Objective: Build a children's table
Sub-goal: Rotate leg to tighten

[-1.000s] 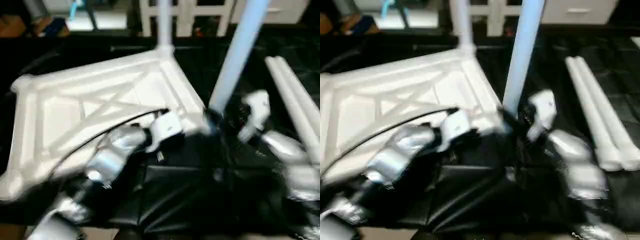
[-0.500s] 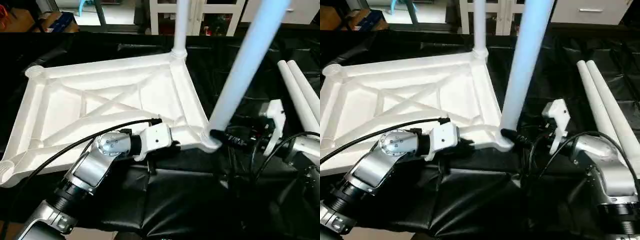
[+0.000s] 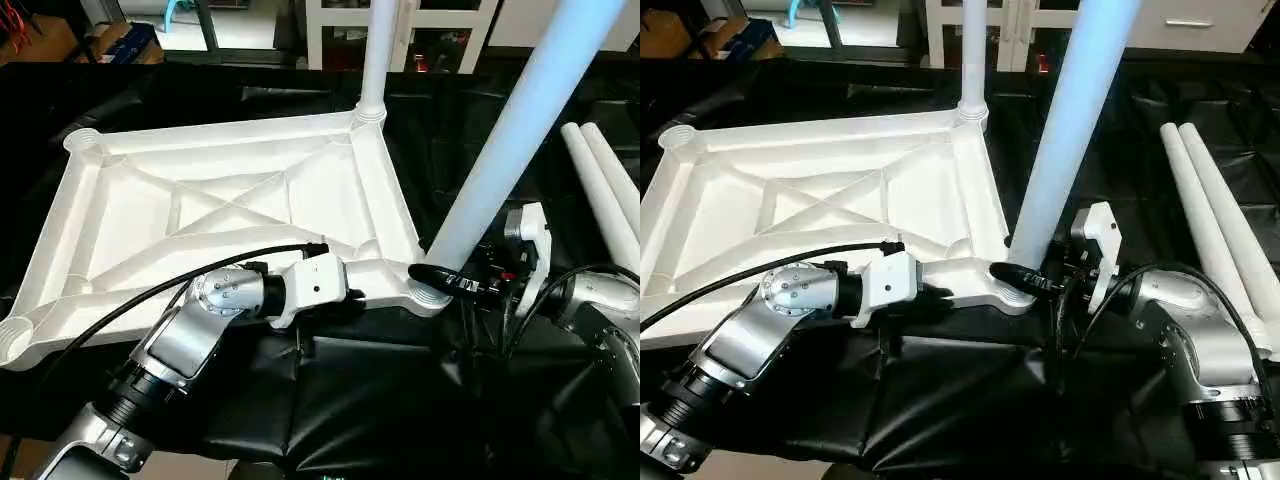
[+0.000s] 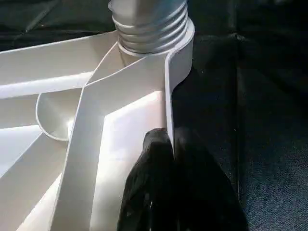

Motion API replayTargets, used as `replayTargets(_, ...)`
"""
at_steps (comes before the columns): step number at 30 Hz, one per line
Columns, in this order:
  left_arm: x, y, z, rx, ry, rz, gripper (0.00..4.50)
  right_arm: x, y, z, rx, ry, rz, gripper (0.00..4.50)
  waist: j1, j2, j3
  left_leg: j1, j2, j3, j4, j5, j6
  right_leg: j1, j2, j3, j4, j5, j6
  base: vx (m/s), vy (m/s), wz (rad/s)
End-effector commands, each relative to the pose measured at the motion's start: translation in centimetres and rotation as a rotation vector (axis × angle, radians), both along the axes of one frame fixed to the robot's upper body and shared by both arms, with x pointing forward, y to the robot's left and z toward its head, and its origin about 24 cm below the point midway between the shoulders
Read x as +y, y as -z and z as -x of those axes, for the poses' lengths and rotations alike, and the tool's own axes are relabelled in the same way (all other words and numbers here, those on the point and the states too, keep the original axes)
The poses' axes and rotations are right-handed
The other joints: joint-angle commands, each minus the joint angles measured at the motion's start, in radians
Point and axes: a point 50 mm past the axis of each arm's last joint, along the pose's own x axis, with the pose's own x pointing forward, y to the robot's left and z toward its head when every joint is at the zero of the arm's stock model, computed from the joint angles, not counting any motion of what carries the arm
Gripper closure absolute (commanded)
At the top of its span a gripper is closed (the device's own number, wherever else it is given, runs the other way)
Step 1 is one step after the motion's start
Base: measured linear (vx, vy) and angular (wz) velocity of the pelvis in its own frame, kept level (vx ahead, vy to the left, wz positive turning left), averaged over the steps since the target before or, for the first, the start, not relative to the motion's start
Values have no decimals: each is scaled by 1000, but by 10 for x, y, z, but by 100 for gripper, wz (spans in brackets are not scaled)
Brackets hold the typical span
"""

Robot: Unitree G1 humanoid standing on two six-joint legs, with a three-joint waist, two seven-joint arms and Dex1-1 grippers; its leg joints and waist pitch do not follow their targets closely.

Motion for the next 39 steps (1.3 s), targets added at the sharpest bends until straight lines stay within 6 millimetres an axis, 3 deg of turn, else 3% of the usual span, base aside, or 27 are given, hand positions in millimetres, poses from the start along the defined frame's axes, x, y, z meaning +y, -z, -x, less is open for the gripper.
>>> replayTargets(1, -1, 6, 6, 17, 26, -31, 450, -7, 2, -1, 21, 55, 9, 235, -1, -13, -76, 46, 136, -62, -102, -175, 82, 31, -43, 24, -30, -93, -256, 0, 0, 0)
replayTargets(4, -2, 10, 5, 26, -11, -68, 450, -10, 15, -10, 37, 232, 64, 240, -6, -13, -75, 42, 136, -63, -104, -177, 71, 32, -44, 25, -31, -104, -251, 0, 0, 0)
replayTargets(5, -5, 13, 3, 37, -55, -87, 450, -9, 25, -16, 53, 373, 78, 240, -9, -14, -72, 41, 136, -63, -107, -200, 59, 30, -46, 27, -35, -141, -245, 0, 0, 0)
replayTargets(6, -11, 13, 3, 55, -83, -69, 450, -8, 30, -22, 74, 489, 38, 242, -15, -14, -66, 33, 134, -67, -112, -249, 38, 32, -48, 27, -41, -219, -230, 0, 0, 0)
replayTargets(7, -14, 13, 3, 62, -97, -62, 450, -8, 32, -24, 81, 540, 26, 244, -17, -15, -63, 33, 135, -70, -115, -278, 19, 33, -52, 28, -44, -267, -221, 0, 0, 0)
replayTargets(9, -28, 13, 1, 95, -170, -37, 450, -7, 44, -32, 125, 768, -19, 246, -29, -14, -59, 39, 132, -79, -120, -397, -58, 20, -50, 28, -54, -425, -167, 0, 0, 0)
replayTargets(11, -40, 12, -3, 107, -243, -17, 450, -6, 52, -37, 162, 926, -55, 246, -40, -11, -60, 42, 128, -86, -123, -467, -107, 13, -41, 24, -55, -442, -139, 0, 0, 0)
replayTargets(12, -58, 8, -10, 138, -352, 33, 450, -4, 59, -44, 178, 1128, -103, 246, -48, -9, -57, 41, 127, -85, -126, -502, -129, 8, -40, 26, -56, -431, -132, 0, 0, 0)
replayTargets(14, -73, 2, -15, 147, -423, 81, 450, -3, 63, -48, 188, 1295, -148, 246, -55, -9, -59, 55, 120, -80, -124, -551, -155, -6, -33, 23, -68, -456, -113, 0, 0, 0)
replayTargets(15, -80, -1, -16, 148, -433, 97, 450, -1, 65, -50, 196, 1340, -161, 246, -58, -9, -60, 48, 118, -86, -126, -570, -148, 3, -35, 20, -69, -450, -103, 0, 0, 0)
replayTargets(18, -88, -6, -17, 138, -425, 110, 450, 8, 63, -55, 179, 1343, -165, 246, -64, -13, -60, 44, 118, -87, -129, -593, -123, 5, -34, 15, -74, -426, -82, 0, 0, 0)
replayTargets(20, -85, -8, -19, 77, -379, 82, 450, 27, 50, -64, 124, 1155, -208, 246, -66, -13, -61, 36, 119, -88, -131, -569, -102, 11, -35, 15, -72, -383, -86, 0, 0, 0)
replayTargets(23, -60, -2, -23, 10, -336, 8, 450, 32, 22, -62, -61, 841, -174, 246, -60, -15, -63, 36, 124, -85, -130, -523, -65, 16, -36, 19, -69, -305, -101, 0, 0, 0)
replayTargets(24, -60, -2, -23, 10, -336, 8, 450, 32, 22, -62, -61, 841, -174, 246, -58, -13, -65, 37, 124, -82, -129, -503, -59, 17, -36, 19, -66, -276, -111, 0, 0, 0)
replayTargets(25, -56, 0, -23, 3, -327, -2, 450, 33, 18, -60, -95, 778, -160, 193, -55, -15, -67, 38, 126, -77, -126, -446, -40, 20, -37, 22, -63, -206, -139, 0, 0, 0)
replayTargets(26, -45, 3, -19, -23, -259, -29, 450, 30, 8, -51, -127, 633, -160, 193, -51, -14, -70, 39, 128, -73, -124, -398, -16, 25, -38, 21, -60, -156, -165, 0, 0, 0)
replayTargets(27, -42, 4, -18, -27, -237, -36, 450, 28, 6, -48, -131, 594, -160, 180, -41, -15, -72, 44, 131, -72, -121, -362, 14, 29, -39, 22, -59, -128, -179, 55, -15, 10)
replayTargets(29, -34, 7, -14, -30, -187, -60, 450, 24, -1, -40, -146, 490, -148, 164, -36, -11, -74, 51, 131, -62, -114, -282, 45, 22, -34, 24, -51, -60, -211, 62, -18, 10)
replayTargets(30, -21, 11, -5, -32, -106, -87, 450, 13, -6, -20, -133, 295, -80, 152, -29, -11, -76, 45, 132, -65, -108, -223, 74, 35, -38, 23, -42, -12, -222, 0, 0, 0)
replayTargets(31, -21, 11, -5, -32, -106, -87, 450, 13, -6, -20, -133, 295, -80, 144, -18, -11, -81, 50, 135, -67, -103, -181, 93, 41, -39, 20, -37, 32, -222, 78, -15, 7)
replayTargets(33, -11, 16, -1, -27, -73, -104, 450, 4, -7, -6, -97, 168, -20, 130, -5, -5, -88, 59, 128, -56, -81, 19, 165, 29, -28, 16, -14, 190, -249, 106, -8, 6)
replayTargets(34, -7, 17, 0, -19, -68, -103, 450, -2, -7, -1, -80, 140, 0, 130, -6, -7, -89, 56, 126, -55, -77, 57, 179, 30, -29, 16, -9, 211, -255, 78, -6, 5)
replayTargets(36, -2, 18, 3, -10, -55, -93, 450, -10, -7, 4, -53, 114, 20, 101, -4, -10, -87, 44, 126, -57, -74, 85, 213, 37, -39, 17, -9, 173, -267, 0, 0, 0)
replayTargets(37, 0, 18, 5, -6, -49, -87, 450, -13, -7, 6, -45, 104, 31, 101, -4, -11, -87, 43, 127, -58, -75, 70, 215, 39, -41, 17, -12, 147, -269, 0, 0, 0)
replayTargets(39, 1, 18, 7, -3, -37, -84, 450, -15, -5, 8, -16, 86, 44, 101, -4, -11, -79, 41, 133, -62, -87, -25, 193, 40, -43, 17, -25, 10, -268, 0, 0, 0)
